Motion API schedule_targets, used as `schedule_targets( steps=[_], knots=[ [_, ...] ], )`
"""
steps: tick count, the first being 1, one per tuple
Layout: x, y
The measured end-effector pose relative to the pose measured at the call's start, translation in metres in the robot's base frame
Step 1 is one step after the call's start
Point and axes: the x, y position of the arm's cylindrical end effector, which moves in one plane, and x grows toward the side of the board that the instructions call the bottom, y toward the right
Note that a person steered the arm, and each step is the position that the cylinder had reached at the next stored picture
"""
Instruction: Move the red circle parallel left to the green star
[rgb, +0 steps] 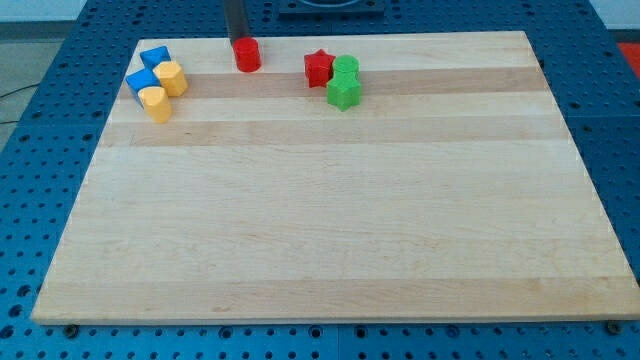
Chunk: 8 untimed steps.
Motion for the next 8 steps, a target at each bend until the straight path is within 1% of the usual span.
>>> schedule_targets(
  steps=[1,2,3,4,5,7,8],
  knots=[
    [0.004,-0.046],
    [0.048,0.010],
    [0.030,0.016],
    [-0.007,0.001],
    [0.003,0.053],
    [0.074,0.068],
    [0.080,0.068]
  ],
)
